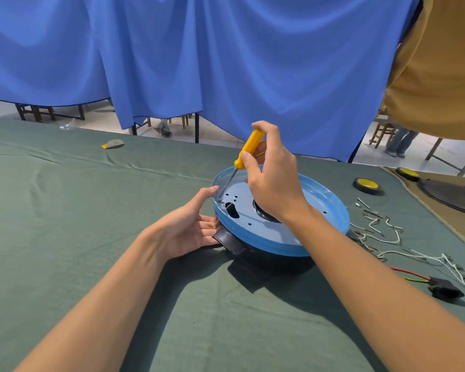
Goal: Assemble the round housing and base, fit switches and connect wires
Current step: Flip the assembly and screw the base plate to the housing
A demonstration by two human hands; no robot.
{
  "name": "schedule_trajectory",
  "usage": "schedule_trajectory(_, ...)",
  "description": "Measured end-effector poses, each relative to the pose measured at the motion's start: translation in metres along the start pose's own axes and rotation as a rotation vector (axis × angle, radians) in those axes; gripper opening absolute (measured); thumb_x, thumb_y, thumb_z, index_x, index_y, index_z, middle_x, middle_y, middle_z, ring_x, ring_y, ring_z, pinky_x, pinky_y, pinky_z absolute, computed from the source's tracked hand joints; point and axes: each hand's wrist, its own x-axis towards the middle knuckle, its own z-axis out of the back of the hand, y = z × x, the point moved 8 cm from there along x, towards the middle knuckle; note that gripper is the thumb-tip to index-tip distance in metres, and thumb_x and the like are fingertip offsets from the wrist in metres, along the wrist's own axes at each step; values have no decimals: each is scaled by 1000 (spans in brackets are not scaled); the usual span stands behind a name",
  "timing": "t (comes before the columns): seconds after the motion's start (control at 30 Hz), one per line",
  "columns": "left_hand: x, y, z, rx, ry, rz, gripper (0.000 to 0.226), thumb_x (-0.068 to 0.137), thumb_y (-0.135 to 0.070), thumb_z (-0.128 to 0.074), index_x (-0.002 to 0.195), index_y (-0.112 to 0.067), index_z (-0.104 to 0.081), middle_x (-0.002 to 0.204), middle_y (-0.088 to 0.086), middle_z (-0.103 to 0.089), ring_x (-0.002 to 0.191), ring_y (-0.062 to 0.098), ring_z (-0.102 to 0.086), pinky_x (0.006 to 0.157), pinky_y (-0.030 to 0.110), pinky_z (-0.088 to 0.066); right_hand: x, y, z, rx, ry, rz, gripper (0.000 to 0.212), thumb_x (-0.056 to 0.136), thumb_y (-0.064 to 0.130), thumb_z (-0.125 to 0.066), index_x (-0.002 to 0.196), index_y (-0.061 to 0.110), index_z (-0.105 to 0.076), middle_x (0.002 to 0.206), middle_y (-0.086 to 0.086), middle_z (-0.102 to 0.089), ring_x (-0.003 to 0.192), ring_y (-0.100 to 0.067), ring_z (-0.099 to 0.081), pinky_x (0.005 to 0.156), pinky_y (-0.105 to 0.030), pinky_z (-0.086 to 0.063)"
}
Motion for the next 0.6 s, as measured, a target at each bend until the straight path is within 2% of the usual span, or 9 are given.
schedule_trajectory(0.13,1,0,1,11,-4,6,90,64,-55,-80,123,10,-58,112,22,-61,99,31,-61,85,40,-60,1,2,-4,-5,13,17,37,94,13,-57,129,12,-43,89,3,-56,78,-11,-54,69,-11,-41)
schedule_trajectory(0.23,1,0,1,10,-4,3,87,62,-54,-81,118,9,-61,109,21,-61,89,29,-64,78,39,-62,1,1,-3,4,3,21,37,94,12,-57,129,12,-43,89,3,-55,79,-11,-53,71,-10,-41)
schedule_trajectory(0.37,1,0,1,14,4,2,85,63,-54,-81,116,9,-61,110,22,-57,100,31,-55,81,40,-61,0,-2,-3,-10,1,17,38,94,12,-58,130,12,-43,90,4,-53,77,-8,-51,69,-6,-41)
schedule_trajectory(0.47,-1,-1,-1,7,0,3,77,64,-53,-80,108,8,-63,107,22,-60,85,29,-64,71,36,-62,-1,-5,-4,-19,10,11,39,95,13,-58,130,13,-42,89,4,-52,76,-8,-51,68,-7,-41)
schedule_trajectory(0.6,-2,0,-1,6,1,16,82,66,-53,-80,116,10,-61,109,23,-63,82,29,-68,70,35,-61,-1,-3,-6,-44,42,22,39,95,13,-57,131,13,-42,89,3,-52,75,-11,-50,65,-14,-42)
